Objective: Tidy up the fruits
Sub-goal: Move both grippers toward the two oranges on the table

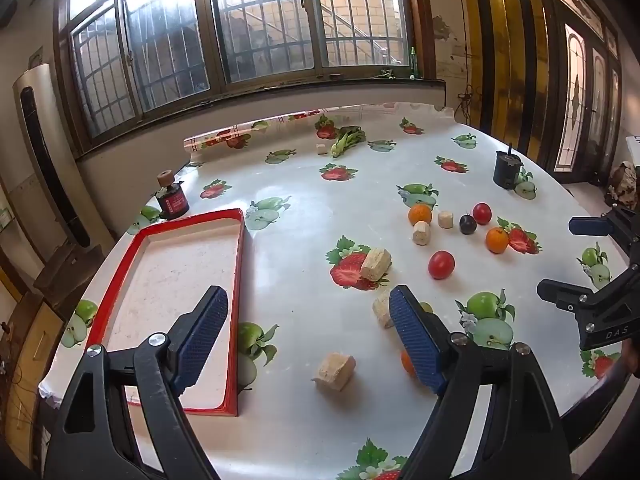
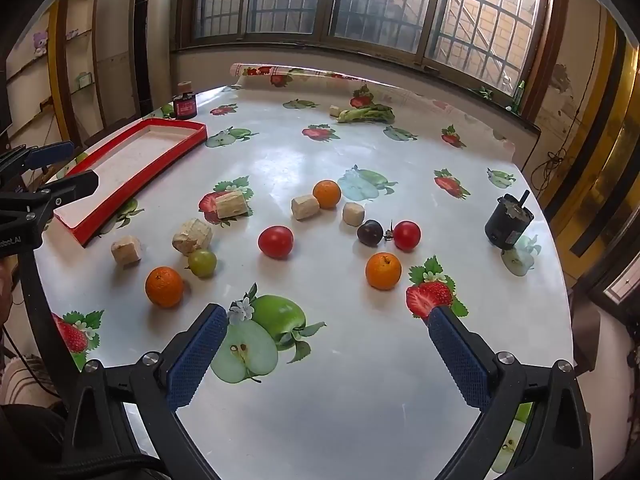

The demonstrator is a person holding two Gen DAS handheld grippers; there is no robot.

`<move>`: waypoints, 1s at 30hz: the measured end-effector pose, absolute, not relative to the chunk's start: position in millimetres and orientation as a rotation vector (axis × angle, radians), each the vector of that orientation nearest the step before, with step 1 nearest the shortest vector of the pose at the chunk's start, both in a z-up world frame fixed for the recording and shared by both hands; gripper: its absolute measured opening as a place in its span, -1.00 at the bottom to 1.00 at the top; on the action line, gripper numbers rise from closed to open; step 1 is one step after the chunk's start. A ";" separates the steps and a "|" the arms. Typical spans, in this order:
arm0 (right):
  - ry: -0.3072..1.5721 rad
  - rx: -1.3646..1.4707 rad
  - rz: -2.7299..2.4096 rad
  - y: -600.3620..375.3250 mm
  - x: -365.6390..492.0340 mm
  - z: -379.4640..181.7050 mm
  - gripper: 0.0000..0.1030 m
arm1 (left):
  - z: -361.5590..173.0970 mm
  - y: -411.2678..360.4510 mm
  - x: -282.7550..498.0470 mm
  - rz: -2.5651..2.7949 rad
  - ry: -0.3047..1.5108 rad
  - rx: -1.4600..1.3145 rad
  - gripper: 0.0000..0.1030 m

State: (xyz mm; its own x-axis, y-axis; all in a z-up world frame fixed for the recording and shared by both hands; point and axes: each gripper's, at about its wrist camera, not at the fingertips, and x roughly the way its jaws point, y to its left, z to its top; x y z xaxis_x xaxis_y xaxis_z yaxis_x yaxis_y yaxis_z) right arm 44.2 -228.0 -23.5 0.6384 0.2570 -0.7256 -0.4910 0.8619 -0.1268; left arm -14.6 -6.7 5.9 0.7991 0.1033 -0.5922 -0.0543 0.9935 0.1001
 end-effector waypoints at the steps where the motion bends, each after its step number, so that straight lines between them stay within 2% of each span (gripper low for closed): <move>1: 0.762 -0.330 0.434 -228.0 43.5 -23.6 0.97 | 5.5 -7.0 -14.9 0.083 0.635 0.075 0.62; 13: 0.611 -0.388 0.420 -225.5 31.8 -16.4 0.97 | -0.5 -12.5 -12.6 0.074 0.670 0.085 0.62; 21: 0.635 -0.373 0.430 -228.1 32.0 -15.4 0.98 | -1.6 -16.9 -9.8 0.067 0.684 0.098 0.62; 30: 0.579 -0.294 0.487 -239.9 26.5 -9.8 0.97 | -11.7 -16.5 -7.3 -0.002 0.729 0.049 0.62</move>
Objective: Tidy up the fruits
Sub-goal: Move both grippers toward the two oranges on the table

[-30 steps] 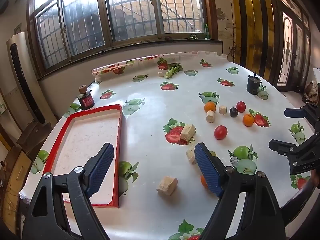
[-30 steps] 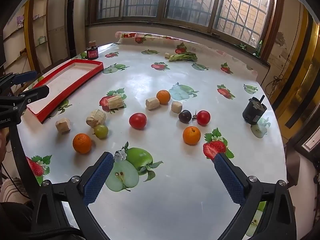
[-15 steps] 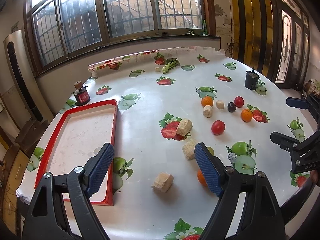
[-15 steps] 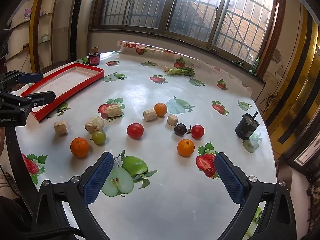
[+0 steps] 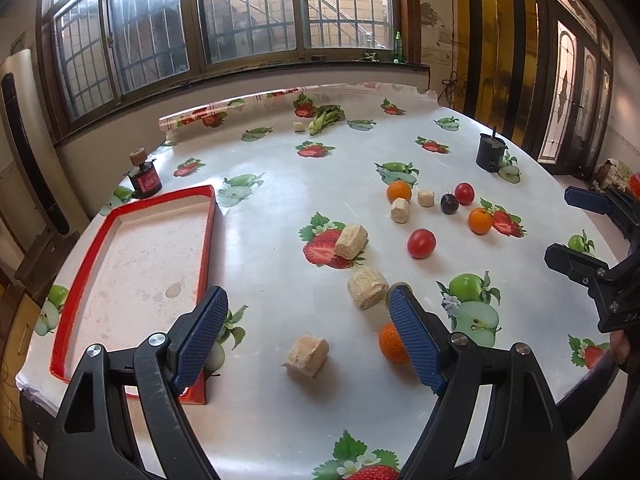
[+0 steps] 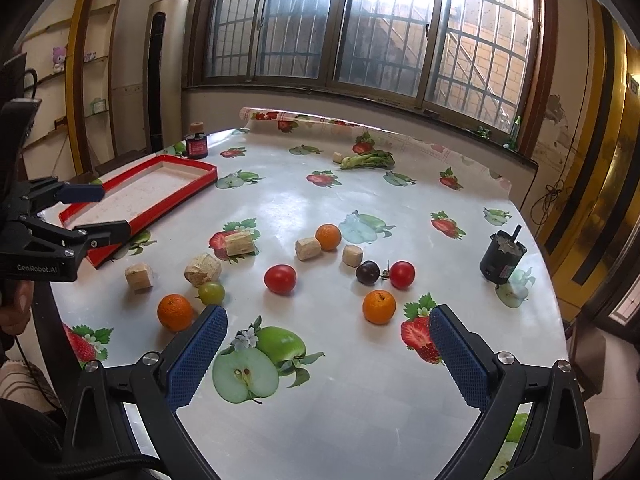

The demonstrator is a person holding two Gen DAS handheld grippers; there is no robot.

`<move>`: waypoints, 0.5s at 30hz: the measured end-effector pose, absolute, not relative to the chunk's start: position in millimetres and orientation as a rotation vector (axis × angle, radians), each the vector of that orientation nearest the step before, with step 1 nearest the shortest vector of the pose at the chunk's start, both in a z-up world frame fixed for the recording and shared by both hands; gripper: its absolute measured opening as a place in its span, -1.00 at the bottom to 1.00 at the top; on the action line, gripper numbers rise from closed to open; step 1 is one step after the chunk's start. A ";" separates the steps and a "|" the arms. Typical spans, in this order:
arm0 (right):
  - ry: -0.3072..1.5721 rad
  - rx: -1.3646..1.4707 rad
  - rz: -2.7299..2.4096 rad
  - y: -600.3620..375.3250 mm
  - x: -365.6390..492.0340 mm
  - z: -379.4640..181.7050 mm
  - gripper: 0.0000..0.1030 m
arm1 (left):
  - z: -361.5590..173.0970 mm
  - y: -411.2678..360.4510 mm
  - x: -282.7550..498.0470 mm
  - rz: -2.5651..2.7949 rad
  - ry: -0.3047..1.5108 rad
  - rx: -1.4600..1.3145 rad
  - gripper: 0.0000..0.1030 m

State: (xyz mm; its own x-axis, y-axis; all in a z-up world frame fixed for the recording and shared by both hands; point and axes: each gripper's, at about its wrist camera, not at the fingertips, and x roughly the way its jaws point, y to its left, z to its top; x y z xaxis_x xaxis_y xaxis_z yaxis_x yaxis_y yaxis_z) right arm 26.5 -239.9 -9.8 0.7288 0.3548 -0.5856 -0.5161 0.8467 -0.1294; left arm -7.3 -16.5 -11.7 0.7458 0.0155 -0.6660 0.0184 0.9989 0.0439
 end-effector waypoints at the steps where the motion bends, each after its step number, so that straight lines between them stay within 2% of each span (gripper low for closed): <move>1: 0.577 -0.269 0.503 -242.5 26.9 -10.4 0.97 | -15.2 -17.4 -6.1 -0.022 0.745 0.039 0.62; 8: 0.678 -0.197 0.510 -250.8 45.8 -28.0 0.93 | -40.6 -38.6 2.9 -0.142 0.848 0.020 0.62; 13: 0.772 -0.111 0.510 -260.4 69.6 -43.3 0.61 | -53.0 -47.5 10.4 -0.171 0.888 0.026 0.62; 15: 0.802 -0.094 0.497 -262.5 80.2 -49.3 0.55 | -56.1 -48.7 13.2 -0.186 0.900 0.021 0.62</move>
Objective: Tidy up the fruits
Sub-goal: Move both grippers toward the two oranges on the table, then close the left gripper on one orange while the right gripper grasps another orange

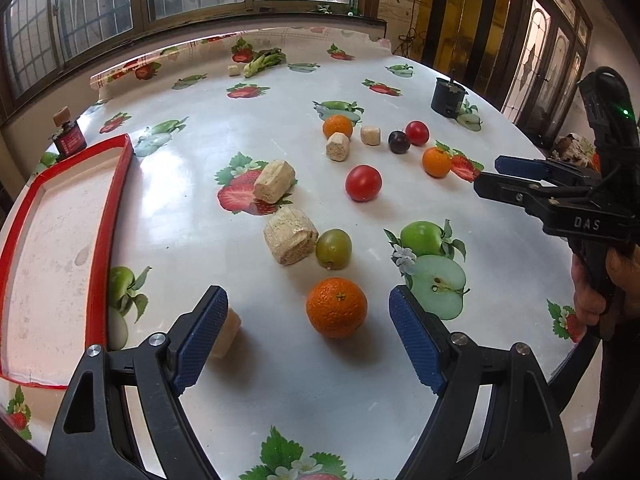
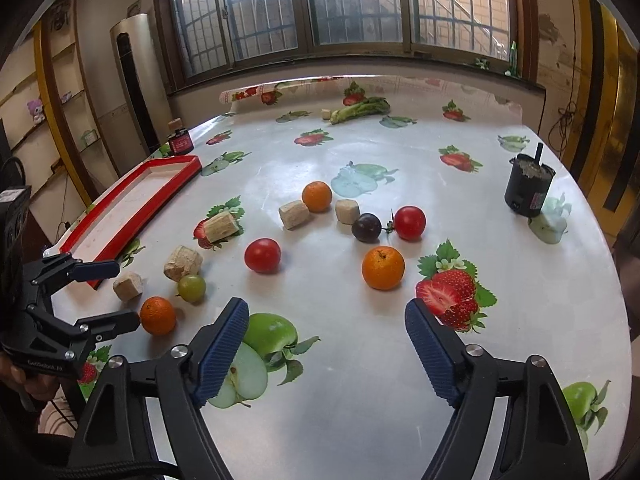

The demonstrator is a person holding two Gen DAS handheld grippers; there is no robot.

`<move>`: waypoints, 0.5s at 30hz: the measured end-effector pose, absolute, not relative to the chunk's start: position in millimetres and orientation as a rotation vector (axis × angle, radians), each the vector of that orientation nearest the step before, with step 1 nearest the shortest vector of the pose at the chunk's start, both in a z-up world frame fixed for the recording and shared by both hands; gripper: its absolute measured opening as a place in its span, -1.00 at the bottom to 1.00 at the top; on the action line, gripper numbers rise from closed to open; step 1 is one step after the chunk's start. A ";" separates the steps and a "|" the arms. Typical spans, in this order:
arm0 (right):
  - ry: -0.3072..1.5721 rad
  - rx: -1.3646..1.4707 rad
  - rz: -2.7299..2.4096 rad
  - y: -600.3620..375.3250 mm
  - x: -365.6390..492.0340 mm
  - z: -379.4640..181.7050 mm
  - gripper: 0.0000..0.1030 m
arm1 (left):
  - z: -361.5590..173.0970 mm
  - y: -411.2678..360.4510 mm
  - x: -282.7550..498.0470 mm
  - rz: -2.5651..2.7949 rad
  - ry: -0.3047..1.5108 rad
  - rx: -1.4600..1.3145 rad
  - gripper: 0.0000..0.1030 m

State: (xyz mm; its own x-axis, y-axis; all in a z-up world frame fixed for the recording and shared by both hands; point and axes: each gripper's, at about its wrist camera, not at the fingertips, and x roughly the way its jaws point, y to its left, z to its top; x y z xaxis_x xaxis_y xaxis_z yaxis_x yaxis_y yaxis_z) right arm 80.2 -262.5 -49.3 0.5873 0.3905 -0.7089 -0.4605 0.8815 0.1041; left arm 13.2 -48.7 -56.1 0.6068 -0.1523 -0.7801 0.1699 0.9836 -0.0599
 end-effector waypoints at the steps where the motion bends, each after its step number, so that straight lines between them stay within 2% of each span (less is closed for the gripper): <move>1: 0.813 -0.089 0.490 -263.5 85.1 -52.2 0.53 | -57.8 -49.2 14.7 -0.189 0.904 0.022 0.61; 6: 0.869 -0.063 0.464 -265.8 110.2 -62.5 0.37 | -66.6 -52.4 24.4 -0.194 0.923 0.033 0.61; 9: 0.885 -0.063 0.438 -266.3 124.4 -65.9 0.36 | -72.6 -55.6 29.0 -0.199 0.938 0.051 0.56; 11: 0.898 -0.068 0.412 -265.8 134.9 -68.2 0.35 | -79.1 -56.8 31.6 -0.212 0.961 0.057 0.25; 12: 0.902 -0.069 0.404 -265.8 139.9 -69.6 0.33 | -83.3 -56.9 33.3 -0.222 0.981 0.053 0.00; 15: 0.923 -0.068 0.387 -264.8 154.7 -76.7 0.26 | -82.1 -59.4 31.5 -0.252 0.965 0.060 -0.35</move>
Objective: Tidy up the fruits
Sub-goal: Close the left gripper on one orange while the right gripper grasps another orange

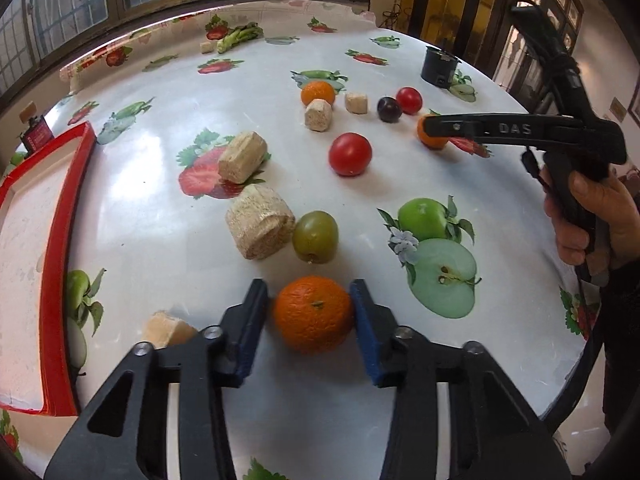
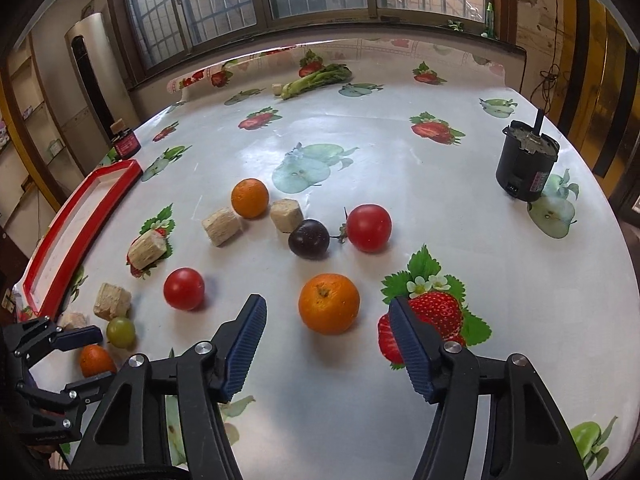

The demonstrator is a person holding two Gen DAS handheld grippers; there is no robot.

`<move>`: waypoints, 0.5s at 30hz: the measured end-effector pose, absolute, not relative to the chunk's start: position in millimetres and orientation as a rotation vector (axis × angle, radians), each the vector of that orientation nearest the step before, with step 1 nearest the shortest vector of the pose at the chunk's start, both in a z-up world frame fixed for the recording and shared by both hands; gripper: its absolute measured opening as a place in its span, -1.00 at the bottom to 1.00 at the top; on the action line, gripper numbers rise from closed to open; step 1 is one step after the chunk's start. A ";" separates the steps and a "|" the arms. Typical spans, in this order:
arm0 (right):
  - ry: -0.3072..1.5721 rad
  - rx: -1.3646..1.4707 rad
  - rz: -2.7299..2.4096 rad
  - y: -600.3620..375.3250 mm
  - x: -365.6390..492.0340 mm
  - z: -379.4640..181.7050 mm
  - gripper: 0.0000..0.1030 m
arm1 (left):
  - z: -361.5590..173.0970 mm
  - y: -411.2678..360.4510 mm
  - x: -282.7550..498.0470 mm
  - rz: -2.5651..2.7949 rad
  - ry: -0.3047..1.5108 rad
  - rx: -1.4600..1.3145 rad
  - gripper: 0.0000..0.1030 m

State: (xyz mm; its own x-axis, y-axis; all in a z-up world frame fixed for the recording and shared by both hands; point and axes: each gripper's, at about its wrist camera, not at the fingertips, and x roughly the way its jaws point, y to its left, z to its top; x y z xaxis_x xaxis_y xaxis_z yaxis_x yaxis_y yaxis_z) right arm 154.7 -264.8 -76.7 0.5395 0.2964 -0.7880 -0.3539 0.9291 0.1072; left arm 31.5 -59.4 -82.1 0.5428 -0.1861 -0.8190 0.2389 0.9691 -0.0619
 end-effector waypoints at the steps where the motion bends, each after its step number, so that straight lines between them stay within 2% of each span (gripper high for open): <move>1: 0.932 -0.068 0.381 -263.9 159.7 -80.2 0.22 | -82.2 -59.7 31.4 -0.254 0.966 0.062 -0.35; 5: 0.945 -0.095 0.364 -257.5 167.9 -92.8 0.00 | -82.0 -57.9 30.4 -0.272 0.966 0.043 -0.35; 7: 0.944 -0.106 0.362 -255.4 167.3 -92.2 -0.31 | -80.7 -56.8 29.3 -0.280 0.966 0.034 -0.35; 15: 0.934 -0.065 0.409 -251.0 138.8 -76.0 -0.32 | -62.7 -44.1 19.8 -0.286 0.923 -0.003 -0.35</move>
